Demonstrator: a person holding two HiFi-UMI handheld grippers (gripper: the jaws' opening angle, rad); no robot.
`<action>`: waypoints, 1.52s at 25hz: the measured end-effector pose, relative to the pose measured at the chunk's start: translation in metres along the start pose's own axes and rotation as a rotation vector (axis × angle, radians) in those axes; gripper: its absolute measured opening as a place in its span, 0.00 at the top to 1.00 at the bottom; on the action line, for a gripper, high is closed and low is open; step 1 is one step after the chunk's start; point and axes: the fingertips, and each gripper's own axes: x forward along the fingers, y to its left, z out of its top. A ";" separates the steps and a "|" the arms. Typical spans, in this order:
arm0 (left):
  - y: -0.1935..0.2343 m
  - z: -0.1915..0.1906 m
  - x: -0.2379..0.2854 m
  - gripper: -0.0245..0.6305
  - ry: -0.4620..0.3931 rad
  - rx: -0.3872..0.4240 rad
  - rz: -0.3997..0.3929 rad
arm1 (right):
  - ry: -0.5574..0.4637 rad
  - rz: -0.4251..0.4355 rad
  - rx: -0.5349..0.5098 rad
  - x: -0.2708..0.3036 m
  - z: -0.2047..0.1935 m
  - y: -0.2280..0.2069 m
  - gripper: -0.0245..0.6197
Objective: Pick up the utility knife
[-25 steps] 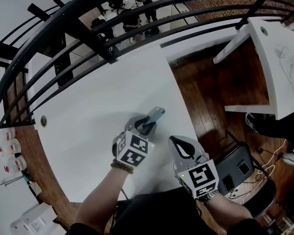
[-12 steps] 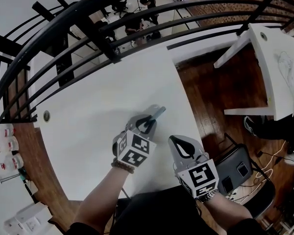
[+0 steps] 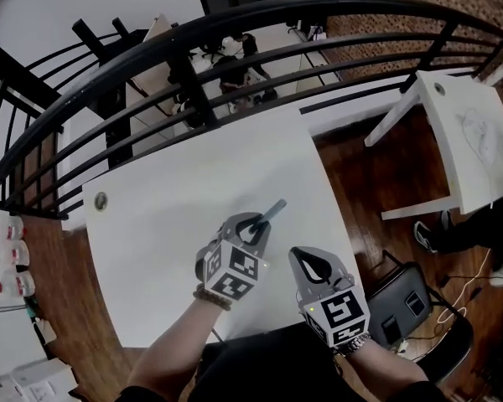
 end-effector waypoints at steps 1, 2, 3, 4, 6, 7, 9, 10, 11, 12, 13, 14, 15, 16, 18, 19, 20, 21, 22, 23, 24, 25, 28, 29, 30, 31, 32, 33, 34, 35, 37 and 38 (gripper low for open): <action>0.000 0.000 -0.009 0.82 -0.009 0.004 0.007 | -0.005 0.003 -0.009 -0.002 0.002 0.008 0.97; -0.001 0.000 -0.018 0.82 -0.019 0.008 0.014 | -0.009 0.007 -0.019 -0.003 0.003 0.015 0.97; -0.001 0.000 -0.026 0.82 -0.028 0.011 0.022 | -0.014 0.009 -0.029 -0.004 0.004 0.021 0.97; 0.000 -0.001 -0.034 0.82 -0.038 0.014 0.030 | -0.018 0.011 -0.038 -0.005 0.006 0.028 0.97; 0.000 -0.004 -0.050 0.82 -0.057 0.017 0.044 | -0.028 0.014 -0.058 -0.007 0.009 0.042 0.97; -0.001 -0.006 -0.059 0.82 -0.067 0.016 0.051 | -0.033 0.016 -0.068 -0.008 0.010 0.050 0.97; -0.003 -0.012 -0.079 0.82 -0.085 0.014 0.064 | -0.041 0.021 -0.086 -0.012 0.012 0.067 0.97; -0.004 -0.014 -0.089 0.82 -0.094 0.012 0.071 | -0.045 0.024 -0.093 -0.014 0.013 0.076 0.97; -0.005 -0.017 -0.099 0.82 -0.104 0.011 0.079 | -0.050 0.029 -0.098 -0.016 0.014 0.085 0.97; -0.006 -0.020 -0.109 0.82 -0.113 0.010 0.086 | -0.055 0.034 -0.103 -0.018 0.015 0.094 0.97; -0.007 -0.022 -0.119 0.82 -0.123 0.010 0.094 | -0.058 0.037 -0.108 -0.021 0.016 0.103 0.97; -0.008 -0.025 -0.129 0.82 -0.132 0.010 0.101 | -0.062 0.038 -0.113 -0.023 0.016 0.112 0.97; -0.008 -0.028 -0.138 0.82 -0.140 0.010 0.108 | -0.066 0.036 -0.119 -0.026 0.016 0.119 0.97; -0.009 -0.030 -0.147 0.82 -0.148 0.011 0.116 | -0.071 0.032 -0.124 -0.029 0.016 0.124 0.97; -0.012 -0.035 -0.161 0.82 -0.165 0.012 0.131 | -0.080 0.025 -0.136 -0.035 0.014 0.134 0.97; -0.015 -0.037 -0.168 0.82 -0.173 0.012 0.139 | -0.085 0.024 -0.142 -0.038 0.012 0.139 0.97; -0.018 -0.039 -0.175 0.82 -0.182 0.013 0.145 | -0.090 0.024 -0.148 -0.041 0.011 0.144 0.97; -0.020 -0.041 -0.182 0.82 -0.191 0.014 0.151 | -0.097 0.023 -0.153 -0.045 0.010 0.150 0.97; -0.023 -0.043 -0.189 0.82 -0.200 0.016 0.156 | -0.104 0.021 -0.157 -0.048 0.009 0.155 0.97; -0.025 -0.045 -0.196 0.82 -0.210 0.019 0.161 | -0.110 0.018 -0.160 -0.050 0.008 0.160 0.97; -0.027 -0.047 -0.203 0.82 -0.220 0.021 0.166 | -0.113 0.015 -0.163 -0.053 0.007 0.165 0.97; -0.029 -0.049 -0.209 0.82 -0.230 0.023 0.171 | -0.117 0.013 -0.166 -0.056 0.005 0.169 0.97; -0.035 -0.055 -0.230 0.82 -0.256 0.022 0.184 | -0.136 0.013 -0.177 -0.063 0.006 0.185 0.97; -0.037 -0.057 -0.236 0.82 -0.263 0.021 0.189 | -0.140 0.014 -0.182 -0.066 0.005 0.190 0.97; -0.039 -0.059 -0.241 0.82 -0.268 0.019 0.194 | -0.144 0.015 -0.188 -0.068 0.005 0.195 0.97; -0.041 -0.062 -0.246 0.82 -0.274 0.018 0.199 | -0.147 0.016 -0.194 -0.070 0.004 0.199 0.97; -0.042 -0.065 -0.252 0.82 -0.278 0.017 0.205 | -0.151 0.019 -0.200 -0.071 0.004 0.204 0.97; -0.043 -0.068 -0.257 0.82 -0.282 0.014 0.211 | -0.155 0.022 -0.206 -0.073 0.004 0.209 0.97; -0.043 -0.071 -0.262 0.82 -0.285 0.011 0.218 | -0.159 0.025 -0.211 -0.074 0.005 0.214 0.97; -0.042 -0.074 -0.267 0.82 -0.287 0.007 0.225 | -0.162 0.030 -0.216 -0.074 0.006 0.218 0.97; -0.040 -0.079 -0.275 0.82 -0.288 -0.001 0.239 | -0.164 0.039 -0.224 -0.075 0.008 0.226 0.97; -0.040 -0.081 -0.279 0.82 -0.288 -0.004 0.245 | -0.164 0.045 -0.227 -0.075 0.008 0.228 0.97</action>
